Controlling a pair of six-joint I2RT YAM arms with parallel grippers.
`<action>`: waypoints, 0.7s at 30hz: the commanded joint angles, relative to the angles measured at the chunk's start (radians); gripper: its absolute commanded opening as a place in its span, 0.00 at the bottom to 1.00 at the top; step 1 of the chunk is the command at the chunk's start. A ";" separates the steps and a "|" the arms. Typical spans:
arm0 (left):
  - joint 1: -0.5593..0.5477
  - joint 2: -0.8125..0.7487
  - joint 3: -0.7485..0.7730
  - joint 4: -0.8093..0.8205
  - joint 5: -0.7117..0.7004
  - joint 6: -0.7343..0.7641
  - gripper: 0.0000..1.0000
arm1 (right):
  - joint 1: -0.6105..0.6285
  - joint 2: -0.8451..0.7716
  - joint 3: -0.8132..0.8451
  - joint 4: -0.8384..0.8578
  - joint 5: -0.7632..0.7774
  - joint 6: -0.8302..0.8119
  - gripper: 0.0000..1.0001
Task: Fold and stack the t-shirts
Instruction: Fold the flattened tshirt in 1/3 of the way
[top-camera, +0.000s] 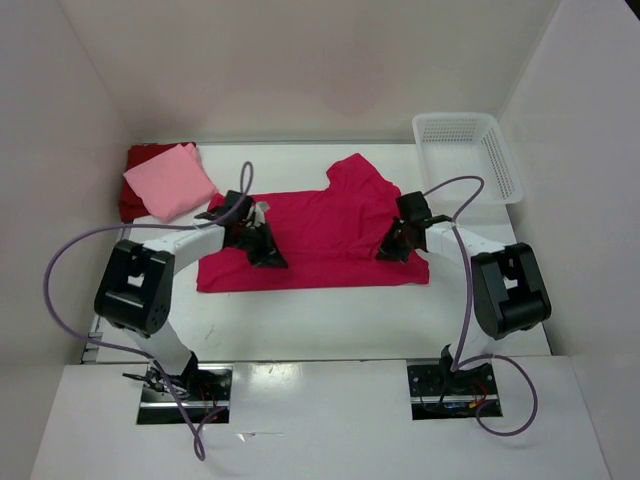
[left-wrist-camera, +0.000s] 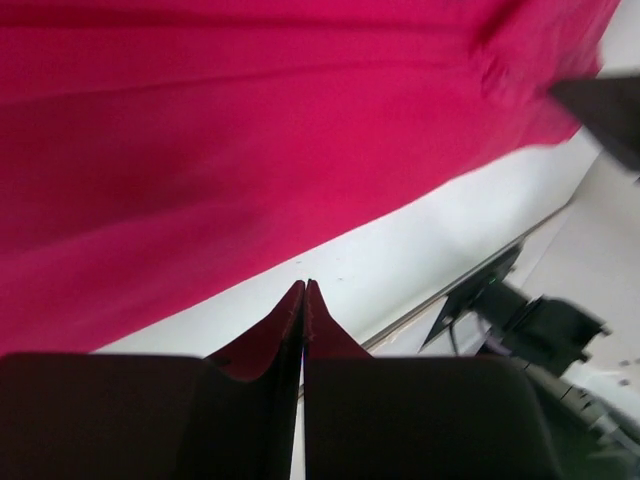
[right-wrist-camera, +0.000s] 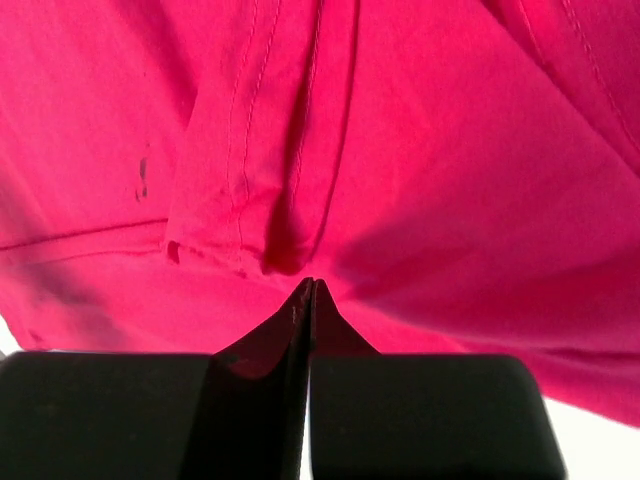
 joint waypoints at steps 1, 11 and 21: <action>-0.096 0.073 0.043 0.071 -0.009 -0.011 0.04 | 0.004 0.031 0.039 0.073 0.018 -0.027 0.00; -0.151 0.136 0.018 0.071 -0.073 -0.021 0.04 | 0.022 0.133 0.106 0.094 -0.028 -0.029 0.00; -0.151 0.085 -0.016 0.040 -0.083 -0.021 0.04 | 0.033 0.376 0.409 0.136 -0.126 0.051 0.00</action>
